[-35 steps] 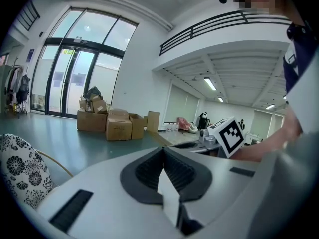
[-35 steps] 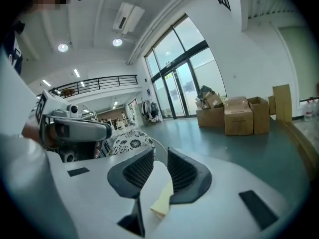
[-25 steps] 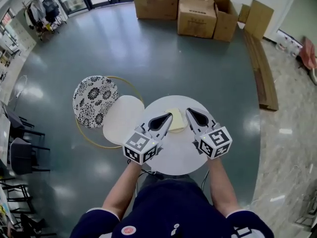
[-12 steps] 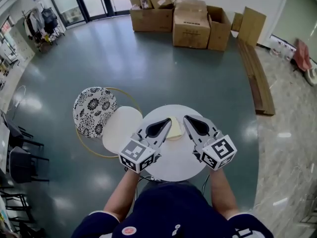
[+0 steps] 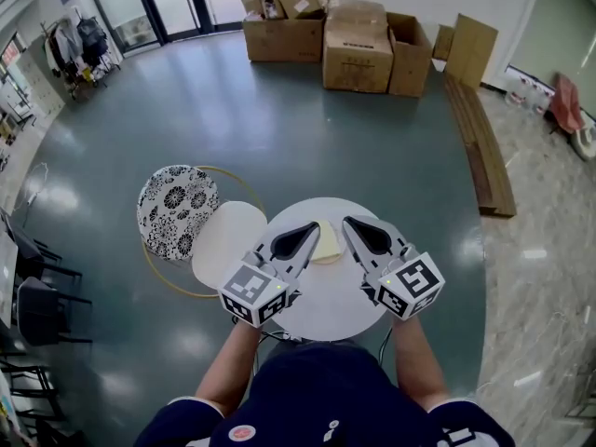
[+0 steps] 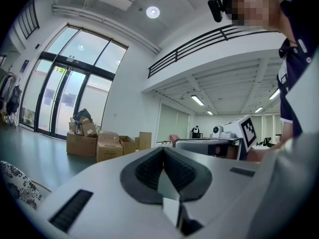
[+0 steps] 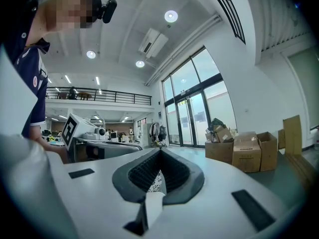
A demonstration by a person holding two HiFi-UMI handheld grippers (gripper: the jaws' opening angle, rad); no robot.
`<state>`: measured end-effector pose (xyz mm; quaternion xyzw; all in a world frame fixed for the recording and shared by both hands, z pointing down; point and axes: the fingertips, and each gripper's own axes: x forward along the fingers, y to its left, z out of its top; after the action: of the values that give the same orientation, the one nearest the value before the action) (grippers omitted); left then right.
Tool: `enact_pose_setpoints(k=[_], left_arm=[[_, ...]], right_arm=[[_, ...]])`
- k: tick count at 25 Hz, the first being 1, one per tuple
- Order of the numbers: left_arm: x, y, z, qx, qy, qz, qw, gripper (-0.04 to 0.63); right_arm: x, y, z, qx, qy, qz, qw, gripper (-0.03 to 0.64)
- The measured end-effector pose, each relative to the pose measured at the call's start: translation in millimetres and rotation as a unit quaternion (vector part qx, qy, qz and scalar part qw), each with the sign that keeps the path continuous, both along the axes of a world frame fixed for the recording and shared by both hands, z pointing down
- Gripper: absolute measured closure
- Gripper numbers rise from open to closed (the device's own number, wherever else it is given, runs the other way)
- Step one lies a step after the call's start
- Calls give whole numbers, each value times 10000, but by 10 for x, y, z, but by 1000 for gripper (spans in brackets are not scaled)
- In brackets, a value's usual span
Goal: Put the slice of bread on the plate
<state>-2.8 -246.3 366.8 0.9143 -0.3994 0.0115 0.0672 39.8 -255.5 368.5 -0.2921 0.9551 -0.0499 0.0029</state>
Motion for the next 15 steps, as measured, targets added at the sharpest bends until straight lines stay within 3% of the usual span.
enact_pose_setpoints(k=[15], left_arm=[[-12,4,-32,19,-19,2,10000,589]], right_arm=[[29,-4,-73,48,-70,60,9999,611]])
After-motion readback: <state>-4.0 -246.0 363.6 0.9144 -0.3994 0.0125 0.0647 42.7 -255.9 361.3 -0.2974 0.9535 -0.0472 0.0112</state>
